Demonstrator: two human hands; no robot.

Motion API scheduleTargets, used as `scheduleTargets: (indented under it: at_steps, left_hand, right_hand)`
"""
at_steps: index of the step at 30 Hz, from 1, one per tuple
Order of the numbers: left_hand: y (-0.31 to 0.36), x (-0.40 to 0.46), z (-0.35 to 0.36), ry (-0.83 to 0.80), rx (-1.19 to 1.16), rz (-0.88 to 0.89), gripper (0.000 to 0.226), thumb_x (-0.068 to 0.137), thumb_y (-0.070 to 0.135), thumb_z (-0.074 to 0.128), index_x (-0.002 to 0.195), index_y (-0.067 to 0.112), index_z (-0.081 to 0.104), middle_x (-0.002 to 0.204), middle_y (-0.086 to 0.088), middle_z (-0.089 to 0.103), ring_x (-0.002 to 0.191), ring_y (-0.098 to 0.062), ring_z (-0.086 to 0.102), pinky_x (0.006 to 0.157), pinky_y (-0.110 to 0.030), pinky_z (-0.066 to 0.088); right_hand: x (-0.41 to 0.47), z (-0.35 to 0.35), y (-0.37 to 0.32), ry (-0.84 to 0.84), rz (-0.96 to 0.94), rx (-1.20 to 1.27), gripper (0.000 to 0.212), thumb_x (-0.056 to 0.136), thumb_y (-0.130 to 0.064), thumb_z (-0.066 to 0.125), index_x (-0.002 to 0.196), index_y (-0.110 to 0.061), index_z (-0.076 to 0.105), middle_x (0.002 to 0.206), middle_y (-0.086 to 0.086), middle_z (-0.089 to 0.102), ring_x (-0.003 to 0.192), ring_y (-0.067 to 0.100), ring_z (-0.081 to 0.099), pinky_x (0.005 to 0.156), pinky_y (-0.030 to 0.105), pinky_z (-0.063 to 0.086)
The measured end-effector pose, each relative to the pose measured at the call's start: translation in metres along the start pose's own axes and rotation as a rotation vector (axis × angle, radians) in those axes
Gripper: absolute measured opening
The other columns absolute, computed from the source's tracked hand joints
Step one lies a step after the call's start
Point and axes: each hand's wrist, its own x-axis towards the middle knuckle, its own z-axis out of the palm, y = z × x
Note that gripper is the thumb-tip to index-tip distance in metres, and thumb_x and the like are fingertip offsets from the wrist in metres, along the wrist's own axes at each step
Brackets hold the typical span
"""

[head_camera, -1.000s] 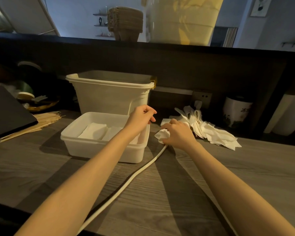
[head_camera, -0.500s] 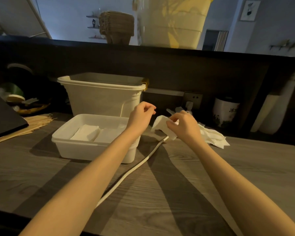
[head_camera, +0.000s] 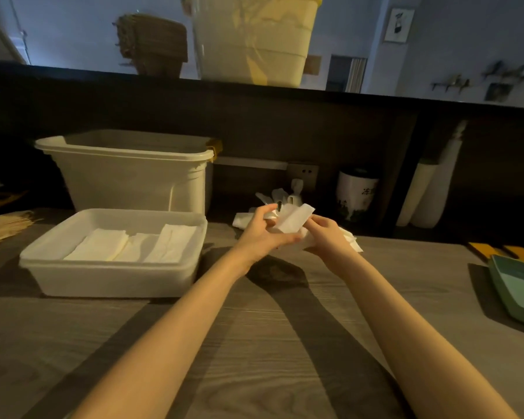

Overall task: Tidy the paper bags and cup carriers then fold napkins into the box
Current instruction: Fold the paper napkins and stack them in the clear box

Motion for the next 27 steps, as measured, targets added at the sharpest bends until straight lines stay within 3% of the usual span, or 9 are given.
scheduleTargets:
  at_steps: [6,9,12,14,16,18,22,25,27]
  left_hand:
    - [-0.007,0.002,0.01,0.051,0.032,0.108,0.049,0.089,0.006,0.058,0.134,0.021,0.045,0.135,-0.005,0.047,0.123,-0.017,0.047,0.067,-0.012,0.05]
    - [-0.009,0.001,0.011,0.118,-0.015,0.101,0.038,0.094,0.009,0.05,0.13,0.021,0.052,0.131,-0.002,0.048,0.113,-0.011,0.047,0.076,-0.018,0.051]
    - [-0.01,-0.001,0.011,0.162,-0.091,0.076,0.034,0.096,0.014,0.047,0.128,0.022,0.054,0.119,0.006,0.048,0.109,-0.01,0.046,0.088,-0.027,0.049]
    - [-0.012,-0.002,0.01,0.201,-0.078,0.029,0.028,0.097,0.02,0.046,0.123,0.017,0.057,0.105,0.008,0.05,0.101,-0.01,0.048,0.086,-0.029,0.048]
    - [-0.014,-0.004,0.008,0.198,-0.077,-0.003,0.018,0.097,0.027,0.045,0.101,0.02,0.06,0.091,0.006,0.052,0.092,-0.014,0.052,0.081,-0.03,0.047]
    - [-0.014,-0.006,0.007,0.17,-0.092,0.003,0.016,0.097,0.029,0.045,0.087,0.026,0.057,0.088,0.003,0.054,0.087,-0.015,0.052,0.076,-0.028,0.045]
    - [-0.011,-0.009,0.007,0.145,-0.092,0.025,0.019,0.096,0.03,0.047,0.083,0.02,0.057,0.087,-0.004,0.055,0.082,-0.015,0.052,0.072,-0.028,0.043]
    - [-0.009,-0.011,0.007,0.138,-0.028,0.043,0.024,0.095,0.03,0.049,0.084,0.012,0.061,0.094,-0.015,0.06,0.087,-0.021,0.057,0.079,-0.035,0.048]
    - [-0.008,-0.012,0.007,0.11,0.002,0.042,0.023,0.093,0.03,0.052,0.084,0.011,0.062,0.093,-0.013,0.063,0.088,-0.019,0.06,0.082,-0.036,0.05]
  right_hand:
    - [-0.002,-0.001,0.015,-0.039,-0.018,0.075,0.019,0.095,-0.03,0.053,0.111,-0.022,0.058,0.114,0.008,0.06,0.103,0.023,0.059,0.076,0.031,0.056]
    - [-0.003,0.0,0.019,-0.017,0.007,0.037,0.013,0.094,-0.028,0.055,0.105,-0.021,0.057,0.112,0.01,0.06,0.103,0.025,0.06,0.082,0.036,0.056]
    - [-0.004,0.0,0.021,-0.006,-0.015,0.003,0.028,0.09,-0.027,0.06,0.115,-0.017,0.053,0.111,0.009,0.062,0.1,0.024,0.063,0.083,0.037,0.056]
    - [-0.006,0.0,0.018,-0.014,-0.047,-0.034,0.039,0.089,-0.026,0.061,0.125,-0.02,0.047,0.111,0.006,0.06,0.1,0.022,0.062,0.081,0.034,0.057]
    - [-0.008,-0.001,0.014,0.002,-0.105,-0.087,0.043,0.089,-0.025,0.061,0.129,-0.021,0.044,0.106,0.0,0.056,0.098,0.017,0.06,0.075,0.026,0.056]
    - [-0.01,-0.002,0.012,0.035,-0.181,-0.162,0.037,0.089,-0.024,0.062,0.124,-0.019,0.05,0.104,-0.002,0.057,0.096,0.014,0.059,0.072,0.019,0.053]
    - [-0.016,-0.001,0.012,0.113,-0.295,-0.162,0.004,0.089,-0.021,0.061,0.092,-0.019,0.06,0.093,0.002,0.063,0.091,0.017,0.062,0.075,0.023,0.052]
    - [-0.018,-0.001,0.011,0.153,-0.317,-0.107,0.007,0.09,-0.021,0.061,0.083,-0.019,0.059,0.084,0.002,0.063,0.084,0.018,0.063,0.072,0.027,0.053]
    - [-0.02,-0.001,0.01,0.174,-0.321,-0.09,0.009,0.091,-0.022,0.059,0.083,-0.016,0.057,0.081,0.001,0.061,0.078,0.014,0.061,0.066,0.021,0.052]
